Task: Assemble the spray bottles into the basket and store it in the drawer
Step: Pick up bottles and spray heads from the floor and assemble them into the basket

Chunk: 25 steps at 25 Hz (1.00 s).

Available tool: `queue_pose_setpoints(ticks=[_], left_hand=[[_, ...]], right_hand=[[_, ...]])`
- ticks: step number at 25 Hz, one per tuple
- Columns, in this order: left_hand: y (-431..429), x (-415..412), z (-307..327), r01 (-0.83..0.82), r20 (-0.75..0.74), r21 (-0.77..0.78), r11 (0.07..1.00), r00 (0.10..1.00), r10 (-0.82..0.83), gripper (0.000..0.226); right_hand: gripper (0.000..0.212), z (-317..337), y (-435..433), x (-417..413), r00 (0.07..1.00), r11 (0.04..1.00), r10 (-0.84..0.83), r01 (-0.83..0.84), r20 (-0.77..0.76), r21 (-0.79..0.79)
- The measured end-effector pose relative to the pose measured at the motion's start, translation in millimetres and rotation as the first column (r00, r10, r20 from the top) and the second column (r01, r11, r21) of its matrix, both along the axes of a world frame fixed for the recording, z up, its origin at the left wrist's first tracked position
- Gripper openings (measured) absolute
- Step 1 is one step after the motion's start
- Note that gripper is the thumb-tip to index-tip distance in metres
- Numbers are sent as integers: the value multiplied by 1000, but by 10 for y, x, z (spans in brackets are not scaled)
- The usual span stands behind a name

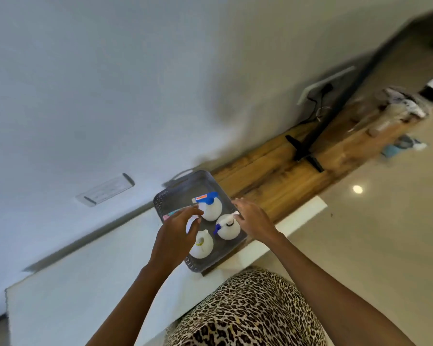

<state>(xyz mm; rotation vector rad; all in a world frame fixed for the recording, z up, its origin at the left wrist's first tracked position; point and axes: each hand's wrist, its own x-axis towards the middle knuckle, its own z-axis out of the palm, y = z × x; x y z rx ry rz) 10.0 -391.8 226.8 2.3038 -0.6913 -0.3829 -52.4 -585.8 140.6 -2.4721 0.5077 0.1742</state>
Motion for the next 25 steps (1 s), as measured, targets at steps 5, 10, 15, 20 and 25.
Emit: queue_pose_setpoints(ticks=[5,10,15,20,25], left_hand=[[-159,-278,-49,301,-4,-44,953,954,-301,22],[-535,-910,-80,562,-30,-47,826,826,-563,22],[-1031,-1944,-76,769,-55,-28,638,636,-769,21],[-1467,-3310,-158,873,-32,-29,487,486,-873,22],[-1761,-4696,-212,932,-71,-36,362,359,-931,21]], right_hand=[[41,241,188,-881,958,960,-280,277,71,40],[41,334,318,-2025,843,843,-537,536,12,51],[41,355,418,-3388,601,597,-799,798,-28,85],[40,309,564,-4844,397,392,-917,914,-31,107],[39,263,643,-6241,245,240,-968,967,-51,86]])
